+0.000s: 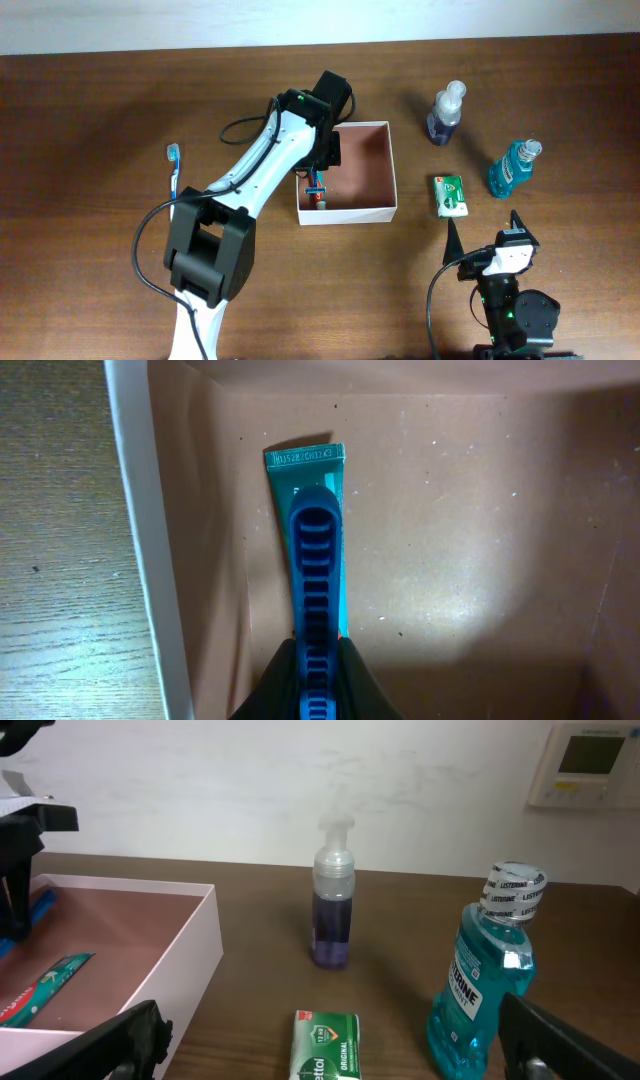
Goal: Pack container
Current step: 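Lower the razor beside the toothpaste and open the left gripper, then raise the left gripper and move it toward the toothbrush, then lower the left gripper over the blue-white toothbrush and close on it, then lift the toothbrush and carry it over the white box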
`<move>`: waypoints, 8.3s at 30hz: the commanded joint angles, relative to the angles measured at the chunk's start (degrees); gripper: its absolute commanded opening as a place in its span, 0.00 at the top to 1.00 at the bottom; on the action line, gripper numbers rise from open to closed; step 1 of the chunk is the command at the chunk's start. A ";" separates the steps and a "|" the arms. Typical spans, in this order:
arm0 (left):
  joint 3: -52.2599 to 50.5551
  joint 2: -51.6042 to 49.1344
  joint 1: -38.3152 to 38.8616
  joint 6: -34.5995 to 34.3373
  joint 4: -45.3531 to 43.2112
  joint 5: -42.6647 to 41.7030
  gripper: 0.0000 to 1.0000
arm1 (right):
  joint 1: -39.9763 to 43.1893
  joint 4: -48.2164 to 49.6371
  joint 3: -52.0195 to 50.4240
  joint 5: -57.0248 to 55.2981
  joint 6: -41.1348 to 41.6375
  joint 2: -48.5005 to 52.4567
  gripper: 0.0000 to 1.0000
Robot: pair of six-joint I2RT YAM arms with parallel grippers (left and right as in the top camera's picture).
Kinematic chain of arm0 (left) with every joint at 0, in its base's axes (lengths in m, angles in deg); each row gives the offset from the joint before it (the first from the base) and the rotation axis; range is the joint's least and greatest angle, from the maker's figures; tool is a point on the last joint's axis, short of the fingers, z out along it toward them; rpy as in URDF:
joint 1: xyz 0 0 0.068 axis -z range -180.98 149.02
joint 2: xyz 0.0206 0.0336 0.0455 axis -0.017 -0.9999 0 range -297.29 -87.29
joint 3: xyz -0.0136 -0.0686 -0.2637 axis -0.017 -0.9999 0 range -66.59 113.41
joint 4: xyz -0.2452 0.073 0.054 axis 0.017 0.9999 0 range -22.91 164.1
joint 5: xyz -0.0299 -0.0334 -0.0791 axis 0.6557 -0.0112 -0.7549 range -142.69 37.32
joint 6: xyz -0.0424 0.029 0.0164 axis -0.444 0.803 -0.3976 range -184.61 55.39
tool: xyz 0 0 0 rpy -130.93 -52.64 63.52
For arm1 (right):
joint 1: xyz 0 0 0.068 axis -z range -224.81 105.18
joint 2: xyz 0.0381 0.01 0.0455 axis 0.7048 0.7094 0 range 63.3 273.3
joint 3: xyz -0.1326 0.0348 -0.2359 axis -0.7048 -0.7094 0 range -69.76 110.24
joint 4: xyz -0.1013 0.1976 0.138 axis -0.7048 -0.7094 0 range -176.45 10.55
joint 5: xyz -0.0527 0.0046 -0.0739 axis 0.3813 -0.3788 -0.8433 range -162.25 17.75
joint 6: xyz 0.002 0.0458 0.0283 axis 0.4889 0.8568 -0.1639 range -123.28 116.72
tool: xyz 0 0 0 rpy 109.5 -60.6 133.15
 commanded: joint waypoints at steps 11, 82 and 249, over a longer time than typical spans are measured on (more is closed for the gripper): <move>-0.55 -4.28 0.28 -0.72 -0.13 0.66 0.90 | 0.44 -0.31 -0.26 0.15 0.24 -0.48 0.02; 24.22 -3.08 -32.79 22.27 33.48 -1.16 0.01 | 0.44 -0.31 -0.26 0.15 0.24 -0.48 0.02; 34.86 -3.17 -20.48 24.52 29.27 -20.26 0.99 | 0.44 -0.31 -0.26 0.15 0.24 -0.48 0.02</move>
